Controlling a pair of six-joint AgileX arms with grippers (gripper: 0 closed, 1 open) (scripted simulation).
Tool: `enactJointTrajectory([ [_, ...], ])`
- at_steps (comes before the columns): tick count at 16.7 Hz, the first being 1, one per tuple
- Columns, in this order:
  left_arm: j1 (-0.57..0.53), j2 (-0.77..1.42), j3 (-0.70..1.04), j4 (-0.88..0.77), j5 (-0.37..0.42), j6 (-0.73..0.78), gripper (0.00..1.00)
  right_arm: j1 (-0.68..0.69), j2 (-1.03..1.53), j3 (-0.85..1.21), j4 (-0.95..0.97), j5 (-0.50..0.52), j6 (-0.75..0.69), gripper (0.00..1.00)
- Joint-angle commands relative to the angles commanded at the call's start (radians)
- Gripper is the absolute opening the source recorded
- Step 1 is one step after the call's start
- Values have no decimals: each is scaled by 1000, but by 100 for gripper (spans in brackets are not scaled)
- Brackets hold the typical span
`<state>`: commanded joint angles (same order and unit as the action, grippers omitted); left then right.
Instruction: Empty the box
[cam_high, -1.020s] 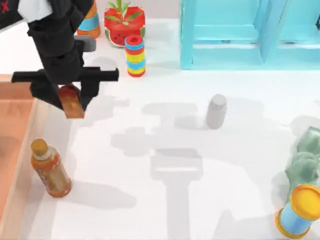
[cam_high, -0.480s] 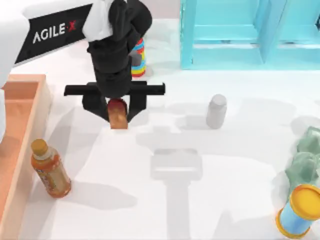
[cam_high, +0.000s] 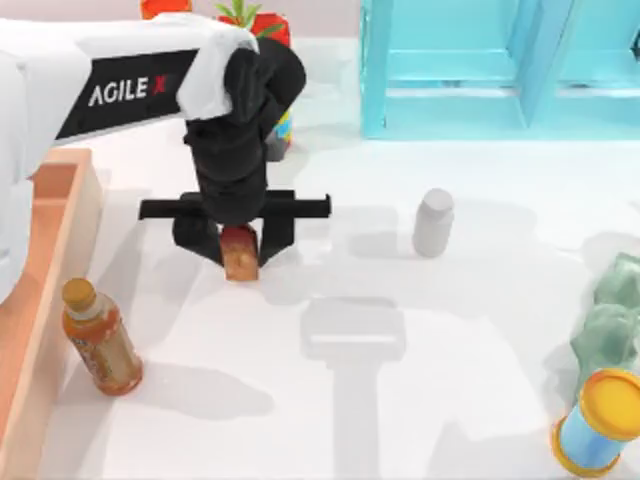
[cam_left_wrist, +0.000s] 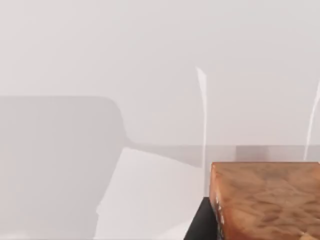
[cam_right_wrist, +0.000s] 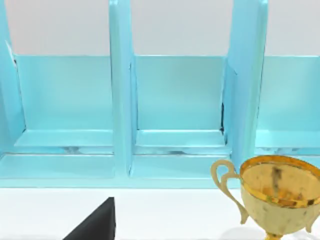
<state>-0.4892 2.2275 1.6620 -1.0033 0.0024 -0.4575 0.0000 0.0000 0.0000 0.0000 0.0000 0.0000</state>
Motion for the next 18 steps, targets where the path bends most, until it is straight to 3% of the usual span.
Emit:
enactJointTrajectory([
  [4,0,3,-6,9,0,0,0,0,0,0,0,0,0,100],
  [17,0,3,-6,9,0,0,98,0,0,0,0,0,0,100],
  [18,0,3,-6,9,0,0,100,0,0,0,0,0,0,100],
])
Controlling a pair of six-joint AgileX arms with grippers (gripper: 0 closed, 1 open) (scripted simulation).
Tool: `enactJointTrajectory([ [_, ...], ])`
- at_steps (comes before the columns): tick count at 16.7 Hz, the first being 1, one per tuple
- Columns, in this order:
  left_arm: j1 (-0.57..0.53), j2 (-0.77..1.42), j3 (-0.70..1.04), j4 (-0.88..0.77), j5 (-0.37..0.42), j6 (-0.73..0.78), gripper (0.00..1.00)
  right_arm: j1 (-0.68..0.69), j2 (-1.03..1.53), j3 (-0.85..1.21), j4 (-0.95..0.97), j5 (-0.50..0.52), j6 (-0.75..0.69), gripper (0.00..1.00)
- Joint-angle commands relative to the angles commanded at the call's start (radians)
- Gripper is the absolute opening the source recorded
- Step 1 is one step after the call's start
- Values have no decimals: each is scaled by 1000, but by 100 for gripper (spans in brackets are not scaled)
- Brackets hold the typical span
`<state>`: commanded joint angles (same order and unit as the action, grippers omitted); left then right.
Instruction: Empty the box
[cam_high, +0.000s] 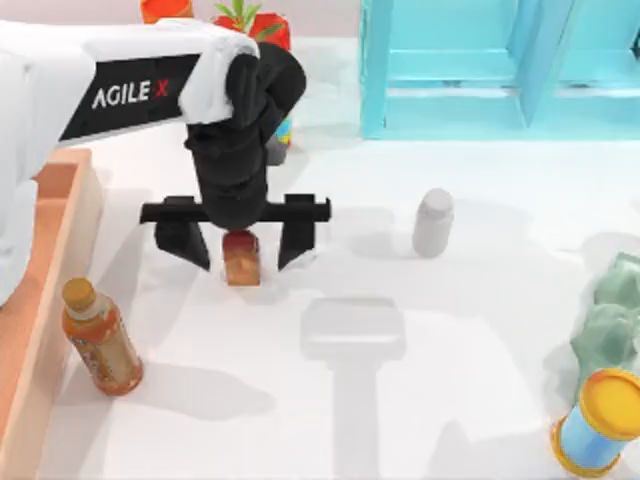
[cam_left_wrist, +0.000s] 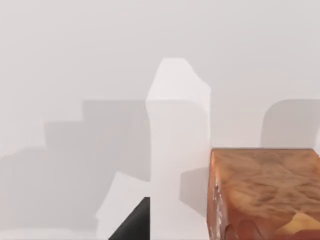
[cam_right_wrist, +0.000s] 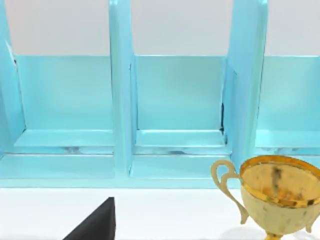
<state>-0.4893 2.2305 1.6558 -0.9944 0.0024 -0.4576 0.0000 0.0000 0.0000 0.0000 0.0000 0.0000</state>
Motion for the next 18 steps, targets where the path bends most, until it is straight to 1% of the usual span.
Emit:
enactJointTrajectory([
  [10,0,-3,17,-16,0,-1,100,0,0,0,0,0,0,100],
  [18,-1,-53,198,-262,-1,-4,100,0,0,0,0,0,0,100],
])
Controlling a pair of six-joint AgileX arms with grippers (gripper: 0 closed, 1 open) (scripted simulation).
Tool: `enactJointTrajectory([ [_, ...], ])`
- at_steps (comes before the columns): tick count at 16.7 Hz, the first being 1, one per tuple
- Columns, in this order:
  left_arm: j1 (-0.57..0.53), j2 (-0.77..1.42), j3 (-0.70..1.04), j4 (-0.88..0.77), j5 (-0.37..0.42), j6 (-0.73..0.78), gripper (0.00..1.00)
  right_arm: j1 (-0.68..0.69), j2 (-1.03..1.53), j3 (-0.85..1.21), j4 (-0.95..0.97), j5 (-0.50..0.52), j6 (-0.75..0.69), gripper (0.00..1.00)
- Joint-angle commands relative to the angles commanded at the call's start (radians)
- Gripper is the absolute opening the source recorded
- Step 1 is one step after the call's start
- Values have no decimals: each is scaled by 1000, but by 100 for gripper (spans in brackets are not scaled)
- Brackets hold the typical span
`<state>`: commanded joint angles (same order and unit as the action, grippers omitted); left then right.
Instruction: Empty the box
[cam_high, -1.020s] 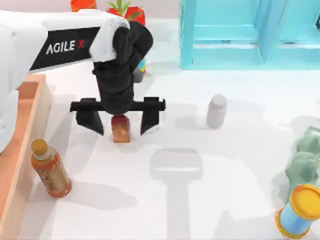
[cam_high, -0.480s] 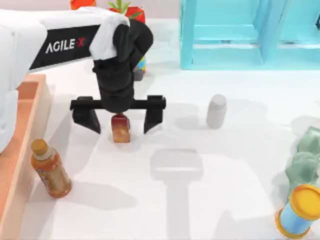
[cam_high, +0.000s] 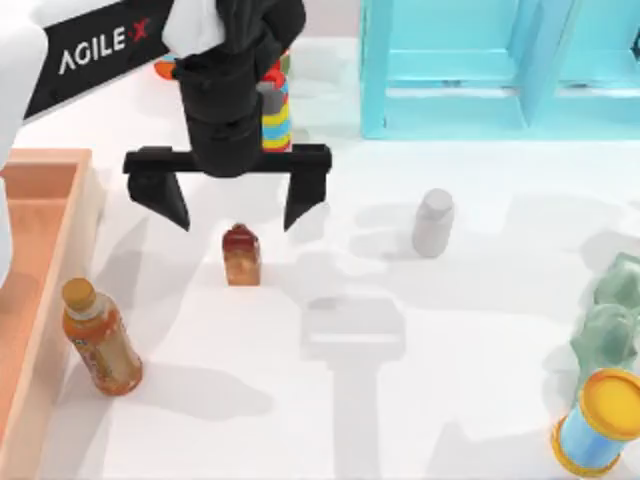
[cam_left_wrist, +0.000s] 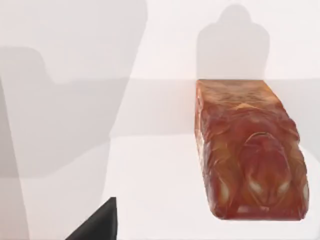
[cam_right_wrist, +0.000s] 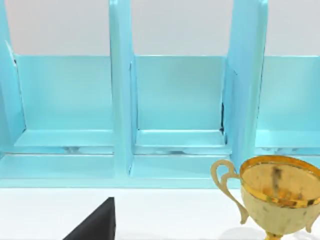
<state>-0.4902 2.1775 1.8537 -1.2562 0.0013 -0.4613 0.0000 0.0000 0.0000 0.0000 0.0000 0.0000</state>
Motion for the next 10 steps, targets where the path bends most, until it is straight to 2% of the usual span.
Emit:
enactJointTrajectory([
  [6,3,-8,18,-19,0,3,100,0,0,0,0,0,0,100],
  [10,114,-44,-12,-46,0,102,100,0,0,0,0,0,0,100],
])
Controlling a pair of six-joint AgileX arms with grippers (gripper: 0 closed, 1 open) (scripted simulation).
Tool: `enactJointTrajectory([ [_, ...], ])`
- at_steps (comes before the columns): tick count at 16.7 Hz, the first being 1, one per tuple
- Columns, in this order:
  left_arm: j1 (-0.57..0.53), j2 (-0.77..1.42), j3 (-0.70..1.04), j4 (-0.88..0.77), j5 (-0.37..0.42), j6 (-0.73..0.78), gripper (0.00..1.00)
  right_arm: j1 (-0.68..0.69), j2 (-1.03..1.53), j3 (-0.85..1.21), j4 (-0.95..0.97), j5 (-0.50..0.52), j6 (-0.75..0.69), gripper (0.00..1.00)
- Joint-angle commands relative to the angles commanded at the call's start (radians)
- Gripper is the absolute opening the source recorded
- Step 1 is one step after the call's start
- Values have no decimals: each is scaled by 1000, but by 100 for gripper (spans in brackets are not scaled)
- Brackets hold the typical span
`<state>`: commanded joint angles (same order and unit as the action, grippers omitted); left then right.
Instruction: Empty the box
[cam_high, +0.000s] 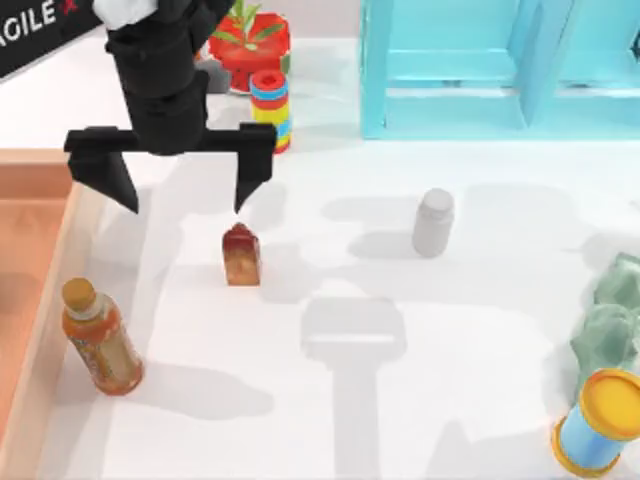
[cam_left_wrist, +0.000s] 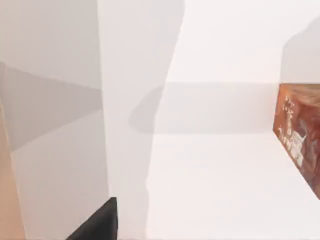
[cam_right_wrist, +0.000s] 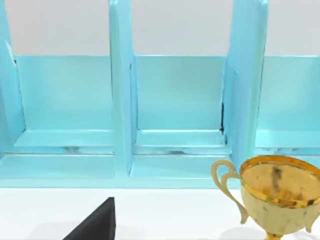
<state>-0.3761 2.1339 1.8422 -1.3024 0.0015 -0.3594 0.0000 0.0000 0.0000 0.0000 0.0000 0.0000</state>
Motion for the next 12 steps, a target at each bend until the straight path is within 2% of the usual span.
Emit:
enactJointTrajectory([
  [7,428,-169,-107,-55,6,430,100,0,0,0,0,0,0,100],
  [9,491,-208,-130,-62,3,497,100,0,0,0,0,0,0,100],
  [12,513,-225,-141,-64,2,523,100,0,0,0,0,0,0,100],
])
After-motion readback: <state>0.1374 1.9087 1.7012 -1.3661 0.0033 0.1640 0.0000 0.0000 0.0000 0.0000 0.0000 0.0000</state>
